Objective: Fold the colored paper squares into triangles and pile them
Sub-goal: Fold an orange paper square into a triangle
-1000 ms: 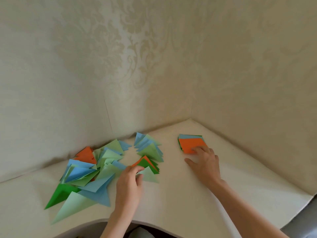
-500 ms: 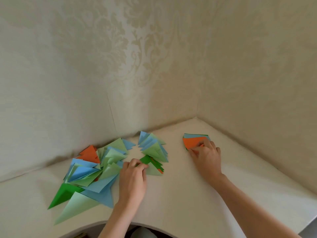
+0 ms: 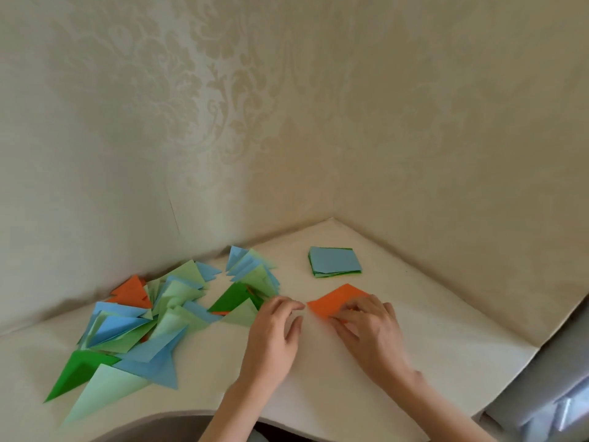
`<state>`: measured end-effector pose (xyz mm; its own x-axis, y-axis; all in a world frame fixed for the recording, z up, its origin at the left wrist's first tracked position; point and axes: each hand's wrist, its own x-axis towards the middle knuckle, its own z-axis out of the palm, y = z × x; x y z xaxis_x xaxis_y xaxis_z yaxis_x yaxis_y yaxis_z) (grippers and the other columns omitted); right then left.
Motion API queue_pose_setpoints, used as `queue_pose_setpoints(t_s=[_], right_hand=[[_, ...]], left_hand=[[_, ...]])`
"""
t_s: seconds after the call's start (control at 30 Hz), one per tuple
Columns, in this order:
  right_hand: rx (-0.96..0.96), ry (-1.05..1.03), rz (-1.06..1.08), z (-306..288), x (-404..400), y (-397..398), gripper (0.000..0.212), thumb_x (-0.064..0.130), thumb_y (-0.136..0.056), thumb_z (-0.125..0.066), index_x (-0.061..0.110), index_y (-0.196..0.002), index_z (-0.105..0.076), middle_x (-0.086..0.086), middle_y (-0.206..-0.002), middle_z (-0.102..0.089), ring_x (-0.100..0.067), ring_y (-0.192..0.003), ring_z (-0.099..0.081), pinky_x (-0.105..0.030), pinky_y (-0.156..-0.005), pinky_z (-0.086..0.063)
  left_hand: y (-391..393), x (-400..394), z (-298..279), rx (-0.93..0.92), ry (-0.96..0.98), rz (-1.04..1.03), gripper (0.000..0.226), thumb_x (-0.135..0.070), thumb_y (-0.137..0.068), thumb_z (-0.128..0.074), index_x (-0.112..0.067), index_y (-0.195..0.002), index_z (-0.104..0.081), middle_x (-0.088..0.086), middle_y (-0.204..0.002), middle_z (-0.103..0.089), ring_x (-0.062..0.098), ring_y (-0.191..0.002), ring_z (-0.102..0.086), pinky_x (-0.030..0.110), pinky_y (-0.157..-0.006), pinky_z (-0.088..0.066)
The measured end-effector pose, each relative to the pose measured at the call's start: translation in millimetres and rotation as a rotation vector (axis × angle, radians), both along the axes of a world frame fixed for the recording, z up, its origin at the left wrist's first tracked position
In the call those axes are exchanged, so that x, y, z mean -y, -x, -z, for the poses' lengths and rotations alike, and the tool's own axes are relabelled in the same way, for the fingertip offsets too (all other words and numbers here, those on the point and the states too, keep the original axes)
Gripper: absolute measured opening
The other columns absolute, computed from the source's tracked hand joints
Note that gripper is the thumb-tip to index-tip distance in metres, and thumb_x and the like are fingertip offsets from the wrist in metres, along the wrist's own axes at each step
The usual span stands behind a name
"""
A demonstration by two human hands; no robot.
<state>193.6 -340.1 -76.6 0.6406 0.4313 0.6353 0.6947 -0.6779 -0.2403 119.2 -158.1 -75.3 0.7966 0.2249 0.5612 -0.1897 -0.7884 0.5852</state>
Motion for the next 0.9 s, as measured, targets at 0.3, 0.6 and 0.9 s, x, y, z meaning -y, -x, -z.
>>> queue_pose_setpoints(t_s=[0.3, 0.6, 0.9], right_hand=[[-0.257, -0.046, -0.069, 11, 4, 9, 0.023, 0.050, -0.081, -0.054, 0.037, -0.084, -0.072, 0.021, -0.083, -0.060, -0.008, -0.078, -0.058, -0.030, -0.066, -0.048], [-0.511, -0.160, -0.060, -1, 3, 4, 0.014, 0.043, -0.077, -0.073, 0.036, -0.088, -0.068, 0.019, -0.082, -0.064, 0.000, -0.080, -0.058, -0.013, -0.067, -0.046], [-0.618, -0.150, 0.002, 1, -1, -1, 0.025, 0.035, -0.074, -0.078, 0.035, -0.084, -0.056, 0.013, -0.086, -0.059, -0.001, -0.072, -0.052, -0.013, -0.063, -0.041]], left_hand=[[-13, 16, 16, -0.132, 0.002, 0.138, 0.021, -0.017, -0.084, -0.068, -0.020, -0.105, -0.067, -0.008, -0.100, -0.063, 0.005, -0.097, -0.056, 0.003, -0.087, -0.034], [-22, 23, 16, -0.103, -0.037, 0.114, 0.017, -0.025, -0.085, -0.067, -0.023, -0.102, -0.066, -0.012, -0.094, -0.060, 0.008, -0.091, -0.050, 0.015, -0.082, -0.038], [-29, 27, 17, -0.184, -0.048, 0.062, 0.030, -0.025, -0.081, -0.069, -0.027, -0.110, -0.063, -0.013, -0.099, -0.055, 0.012, -0.095, -0.049, 0.027, -0.083, -0.042]])
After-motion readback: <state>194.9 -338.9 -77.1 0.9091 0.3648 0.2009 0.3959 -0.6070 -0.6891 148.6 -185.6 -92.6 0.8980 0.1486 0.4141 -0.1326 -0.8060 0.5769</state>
